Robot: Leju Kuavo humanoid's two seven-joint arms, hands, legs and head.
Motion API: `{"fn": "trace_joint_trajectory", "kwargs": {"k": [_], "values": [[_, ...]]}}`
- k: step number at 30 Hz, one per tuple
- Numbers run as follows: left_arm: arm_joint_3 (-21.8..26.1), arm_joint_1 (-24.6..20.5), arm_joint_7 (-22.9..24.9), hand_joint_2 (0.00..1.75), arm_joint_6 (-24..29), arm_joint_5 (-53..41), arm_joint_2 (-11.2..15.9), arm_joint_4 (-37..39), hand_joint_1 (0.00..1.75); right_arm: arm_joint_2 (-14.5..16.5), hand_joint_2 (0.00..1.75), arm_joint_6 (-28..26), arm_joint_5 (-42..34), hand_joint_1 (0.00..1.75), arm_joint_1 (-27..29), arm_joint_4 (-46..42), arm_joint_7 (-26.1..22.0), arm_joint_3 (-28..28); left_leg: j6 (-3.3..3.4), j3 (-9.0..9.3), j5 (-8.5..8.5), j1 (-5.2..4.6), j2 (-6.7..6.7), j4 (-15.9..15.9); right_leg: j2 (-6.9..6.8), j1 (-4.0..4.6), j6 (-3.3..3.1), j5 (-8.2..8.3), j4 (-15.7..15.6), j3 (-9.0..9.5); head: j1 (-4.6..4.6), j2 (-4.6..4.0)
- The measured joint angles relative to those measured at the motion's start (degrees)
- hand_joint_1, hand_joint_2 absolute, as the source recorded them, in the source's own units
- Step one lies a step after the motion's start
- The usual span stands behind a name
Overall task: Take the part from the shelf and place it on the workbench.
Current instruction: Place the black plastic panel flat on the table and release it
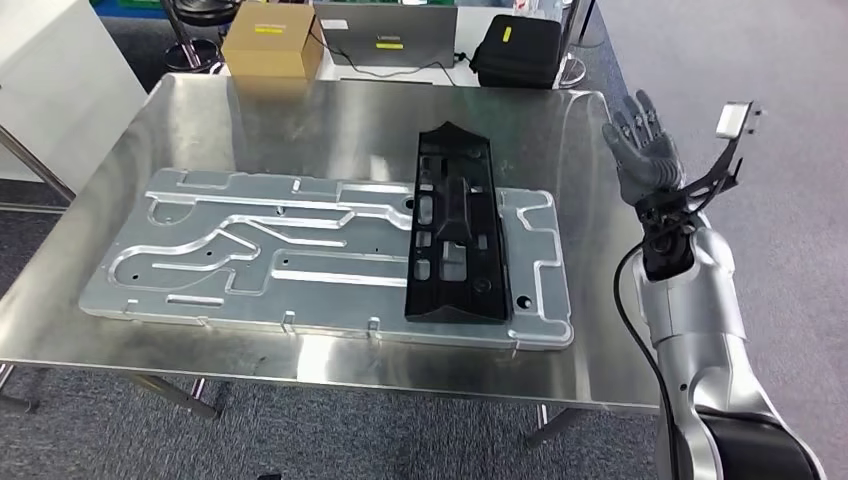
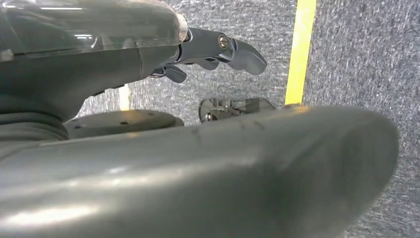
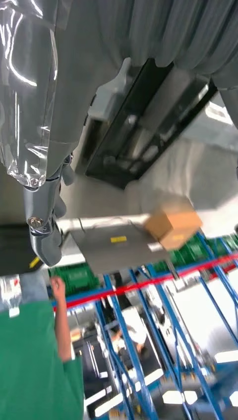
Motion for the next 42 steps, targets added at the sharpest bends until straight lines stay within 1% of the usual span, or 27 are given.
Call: {"fn": "trace_joint_trajectory", "kwargs": {"k": [2, 4, 6, 7, 8, 9, 11, 13, 15, 18, 19, 22, 23, 24, 25, 27, 28, 30, 32, 33, 34, 35, 37, 38, 39, 40, 42], "values": [[0.00, -0.04, -0.07, 0.00, -0.07, -0.02, 0.01, 0.00, 0.00, -0.91, 1.75, 0.85, 0.75, 0.00, 0.90, -0.28, 0.03, 0.71, 0.77, 0.21, 0.43, 0.07, 0.01, -0.55, 0.01, -0.19, 0.66, -0.27, 0.21, -0.10, 0.00, 0.00], [0.00, -0.19, -0.07, 0.00, -0.19, -0.06, 0.01, 0.00, 0.00, -2.23, 0.87, 2.29, 0.92, 0.00, 1.46, -0.46, -0.14, 1.25, 1.50, 0.41, 0.92, 0.20, 0.02, -1.20, 0.04, -0.37, 1.20, -2.48, 3.47, -1.50, 0.02, 0.00], [0.00, -0.19, -0.05, 0.00, -0.28, -0.10, 0.04, 0.00, 0.00, -3.42, 0.00, 3.49, 0.38, 0.00, 2.30, -0.57, -0.97, 1.42, 1.74, 0.38, 1.02, 0.16, -0.04, -1.27, 0.05, -0.45, 1.59, -5.95, 10.43, -4.65, 0.04, 0.00], [0.00, -0.12, -0.03, 0.00, -0.31, -0.10, 0.07, 0.00, 0.00, -3.80, 0.00, 4.05, 0.10, 0.00, 3.20, -0.85, -1.80, 1.43, 1.75, 0.39, 1.01, 0.15, -0.08, -1.25, 0.05, -0.51, 1.74, -6.99, 13.48, -6.08, 0.05, 0.01], [0.00, -0.04, 0.01, 0.00, -0.28, -0.07, 0.09, 0.00, 0.00, -4.03, 0.00, 4.65, 0.18, 0.00, 4.57, -1.53, -3.25, 1.46, 1.74, 0.42, 0.98, 0.16, -0.14, -1.22, 0.03, -0.60, 1.85, -7.03, 14.85, -6.72, 0.05, 0.01], [0.01, 0.03, 0.08, 0.00, -0.17, 0.02, 0.11, 0.00, 0.00, -4.16, 0.00, 5.15, 0.84, 0.00, 6.28, -2.80, -5.40, 1.59, 1.68, 0.46, 0.92, 0.19, -0.23, -1.15, 0.02, -0.72, 1.91, -6.05, 14.06, -6.29, 0.05, 0.01], [0.07, 0.17, 0.39, 0.00, 0.30, 0.41, 0.12, 0.00, 0.00, -4.03, 0.00, 5.19, 4.16, 0.00, 10.24, -7.31, -11.59, 2.32, 1.31, 0.50, 0.63, 0.24, -0.47, -0.81, -0.01, -0.97, 1.88, -2.67, 7.32, -2.88, 0.06, 0.01], [0.26, 0.26, 1.03, 0.00, 1.00, 1.01, 0.15, 0.00, 0.00, -2.95, 0.00, 3.75, 8.52, 0.00, 14.40, -13.25, -17.28, 4.02, 0.66, 0.38, 0.18, 0.07, -0.59, -0.34, 0.06, -0.78, 1.47, -1.04, 1.62, 0.07, 0.06, 0.01], [0.60, 0.34, 2.01, 0.00, 1.74, 1.69, 0.19, 0.00, 0.00, -1.10, 0.00, 1.69, 12.37, 0.00, 19.08, -19.34, -20.91, 6.75, 0.00, 0.45, -0.08, -0.07, -0.58, -0.31, 0.18, -0.39, 0.74, -1.25, 0.53, 0.74, 0.04, 0.00], [1.37, 0.35, 3.37, 0.00, 2.45, 2.72, 0.28, 0.00, 0.00, 1.98, 0.00, -1.60, 17.80, 0.00, 25.20, -27.24, -24.73, 12.35, -0.99, 0.40, -1.19, 0.11, -0.46, 0.54, 0.18, -0.50, -0.53, -1.27, 0.30, 0.92, -0.02, -0.01], [1.63, 0.33, 3.71, 0.00, 2.60, 2.92, 0.32, 0.00, 0.00, 2.93, 0.00, -2.63, 19.09, 0.00, 26.76, -29.42, -25.63, 14.54, -1.26, -0.44, -2.60, 0.17, -0.36, 2.61, 0.12, -0.59, -0.94, -1.27, 0.20, 0.98, -0.08, 0.00], [2.16, 0.37, 4.41, 0.00, 2.87, 3.15, 0.39, 0.00, 0.00, 5.01, 0.00, -4.78, 21.19, 0.00, 30.82, -34.06, -27.23, 20.37, -1.74, -5.43, -8.12, 0.26, -0.12, 13.76, -0.08, -0.32, -1.62, -1.42, 0.21, 1.04, -0.20, 0.00], [2.31, 0.41, 4.64, 0.00, 2.90, 3.20, 0.42, 0.00, 0.00, 5.50, 0.00, -5.24, 21.78, 0.00, 31.96, -35.09, -27.61, 21.68, -1.79, -6.49, -8.68, 0.26, -0.09, 16.02, -0.13, -0.21, -1.68, -1.45, 0.22, 1.05, -0.20, 0.00], [2.48, 0.44, 4.89, 0.00, 2.91, 3.25, 0.44, 0.00, 0.00, 5.92, 0.00, -5.73, 22.45, 0.00, 32.99, -36.05, -27.99, 22.82, -1.76, -6.47, -8.05, 0.26, -0.07, 16.02, -0.14, -0.12, -1.73, -1.47, 0.24, 1.08, -0.20, 0.00], [2.67, 0.45, 5.11, 0.00, 2.91, 3.28, 0.47, 0.00, 0.00, 6.31, 0.00, -6.19, 23.15, 0.00, 33.88, -36.91, -28.38, 23.91, -1.64, -5.40, -6.50, 0.26, -0.05, 13.87, -0.09, -0.06, -1.76, -1.50, 0.27, 1.13, -0.20, 0.00], [2.93, 0.41, 5.39, 0.00, 2.91, 3.35, 0.55, 0.00, 0.00, 7.04, 0.00, -7.14, 24.43, 0.00, 35.25, -38.33, -28.86, 26.22, -1.10, -1.34, -2.65, 0.16, -0.04, 5.77, 0.09, 0.05, -1.72, -1.54, 0.34, 1.24, -0.19, 0.01], [3.02, 0.34, 5.47, 0.00, 2.89, 3.38, 0.60, 0.00, 0.00, 7.29, 0.00, -7.54, 24.84, 0.00, 35.84, -38.84, -28.98, 27.26, -0.82, 0.33, -1.51, 0.04, -0.03, 2.40, 0.17, 0.12, -1.58, -1.55, 0.39, 1.23, -0.19, 0.01], [3.11, 0.28, 5.62, 0.00, 2.76, 3.46, 0.67, 0.00, 0.00, 7.61, 0.00, -8.19, 25.18, 0.00, 37.17, -39.54, -29.28, 28.83, -0.32, 1.66, -0.97, -0.28, -0.07, -0.42, 0.16, 0.16, -1.09, -1.39, 0.40, 1.18, -0.17, 0.01], [3.26, 0.39, 5.86, 0.00, 2.38, 3.61, 0.69, 0.00, 0.00, 7.83, 0.00, -8.73, 25.02, 0.00, 38.58, -39.93, -29.86, 29.90, 0.21, 1.69, -0.38, -0.24, -0.03, -0.83, 0.13, 0.07, -0.41, -1.23, 0.37, 1.20, -0.17, 0.01], [3.33, 0.43, 6.00, 0.00, 2.12, 3.69, 0.71, 0.00, 0.00, 7.94, 0.00, -8.98, 24.87, 0.00, 39.22, -40.06, -30.20, 30.28, 0.53, 1.71, 0.03, -0.12, 0.03, -1.17, 0.13, 0.03, -0.10, -1.76, 0.77, 1.03, -0.14, 0.01], [3.39, 0.43, 6.12, 0.00, 1.89, 3.72, 0.73, 0.00, 0.00, 8.01, 0.00, -9.21, 24.71, 0.00, 39.77, -40.19, -30.44, 30.55, 0.89, 1.67, 0.43, 0.03, 0.12, -1.54, 0.14, 0.00, 0.14, -2.99, 2.04, 0.55, -0.09, 0.01], [3.41, 0.40, 6.20, 0.00, 1.71, 3.73, 0.75, 0.00, 0.00, 8.06, 0.00, -9.35, 24.55, 0.00, 40.29, -40.27, -30.61, 30.71, 1.16, 1.55, 0.76, 0.15, 0.21, -1.78, 0.14, -0.07, 0.34, -4.94, 4.46, -0.38, -0.04, 0.01], [3.41, 0.35, 6.31, 0.00, 1.45, 3.60, 0.83, 0.00, 0.00, 8.09, 0.00, -9.62, 24.29, 0.00, 41.33, -40.31, -30.79, 30.90, 1.43, 0.96, 1.13, 0.06, 0.27, -1.69, 0.13, -0.22, 0.65, -9.15, 11.47, -2.96, 0.02, 0.01], [3.41, 0.36, 6.36, 0.00, 1.33, 3.45, 0.87, 0.00, 0.00, 8.09, 0.00, -9.89, 24.21, 0.00, 41.86, -40.34, -30.80, 30.97, 1.42, 0.60, 1.28, 0.04, 0.28, -1.55, 0.11, -0.28, 0.78, -10.30, 14.19, -3.80, 0.02, 0.00], [3.41, 0.37, 6.39, 0.00, 1.21, 3.28, 0.90, 0.00, 0.00, 8.11, 0.00, -10.25, 24.18, 0.00, 42.38, -40.41, -30.81, 31.02, 1.37, 0.22, 1.45, 0.03, 0.29, -1.36, 0.10, -0.34, 0.87, -10.39, 15.06, -3.72, 0.02, 0.00], [3.41, 0.37, 6.42, 0.00, 1.13, 3.13, 0.91, 0.00, 0.00, 8.12, 0.00, -10.67, 24.19, 0.00, 42.86, -40.59, -30.81, 31.04, 1.28, -0.14, 1.60, 0.04, 0.28, -1.13, 0.08, -0.41, 0.91, -9.49, 13.72, -2.53, 0.02, 0.00], [3.41, 0.36, 6.39, 0.00, 1.03, 2.83, 0.92, 0.00, 0.00, 8.17, 0.00, -11.47, 24.31, 0.00, 43.63, -41.20, -30.75, 31.05, 0.96, -0.84, 1.86, 0.03, 0.24, -0.53, 0.07, -0.56, 0.79, -6.83, 6.42, 2.09, 0.02, 0.01]]}}
